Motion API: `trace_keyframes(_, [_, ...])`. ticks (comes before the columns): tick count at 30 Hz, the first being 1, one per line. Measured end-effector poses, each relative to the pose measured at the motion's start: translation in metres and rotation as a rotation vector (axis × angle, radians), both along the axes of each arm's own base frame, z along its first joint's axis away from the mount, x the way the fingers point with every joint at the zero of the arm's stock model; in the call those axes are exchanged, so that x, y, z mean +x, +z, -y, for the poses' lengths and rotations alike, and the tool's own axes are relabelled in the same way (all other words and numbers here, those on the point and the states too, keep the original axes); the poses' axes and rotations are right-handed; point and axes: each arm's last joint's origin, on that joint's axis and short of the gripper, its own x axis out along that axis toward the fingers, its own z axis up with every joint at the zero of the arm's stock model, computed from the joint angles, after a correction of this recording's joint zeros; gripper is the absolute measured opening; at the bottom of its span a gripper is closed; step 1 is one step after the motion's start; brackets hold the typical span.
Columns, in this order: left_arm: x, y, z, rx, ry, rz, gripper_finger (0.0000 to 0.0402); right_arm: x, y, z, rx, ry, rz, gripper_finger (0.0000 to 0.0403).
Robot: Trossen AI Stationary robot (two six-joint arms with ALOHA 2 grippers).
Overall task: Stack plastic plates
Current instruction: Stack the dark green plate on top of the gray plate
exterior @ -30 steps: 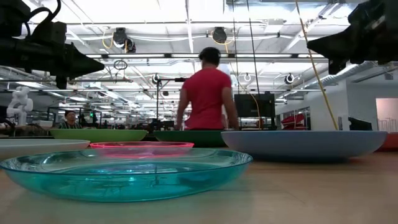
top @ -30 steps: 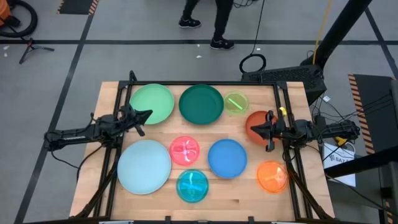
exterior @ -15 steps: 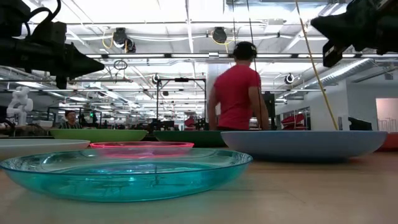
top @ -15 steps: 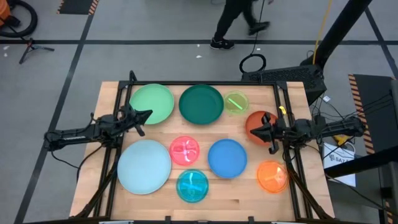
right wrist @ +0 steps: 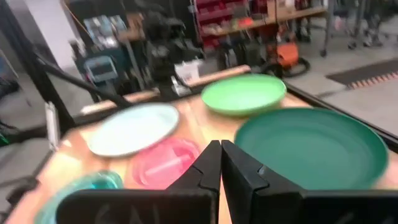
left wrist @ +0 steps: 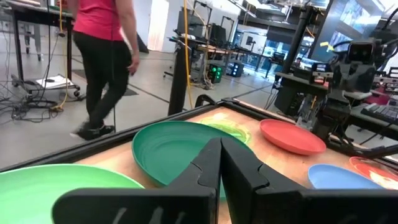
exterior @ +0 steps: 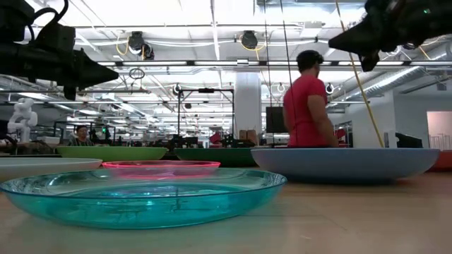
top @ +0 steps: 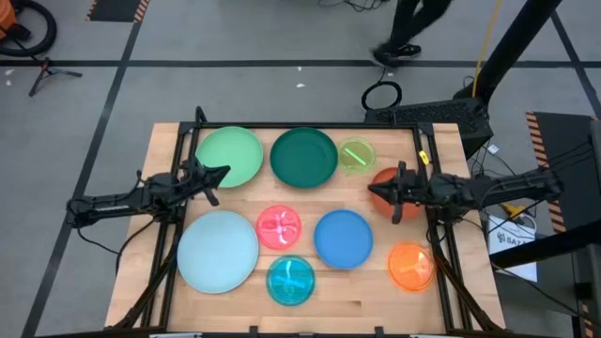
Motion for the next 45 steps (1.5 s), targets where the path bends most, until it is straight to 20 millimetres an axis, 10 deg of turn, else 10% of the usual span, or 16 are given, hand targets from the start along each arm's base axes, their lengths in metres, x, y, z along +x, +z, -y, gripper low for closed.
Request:
trace_keyframes(14, [-0.001, 0.014, 0.0, -0.365, -0.043, 0.357, 0.0017, 0.024, 0.049, 0.018, -0.018, -0.127, -0.179, 0.0009])
trace_keyframes(45, [-0.009, 0.035, -0.002, 0.001, 0.117, 0.332, 0.0017, 0.142, 0.06, 0.123, 0.012, -0.247, -0.441, 0.0009])
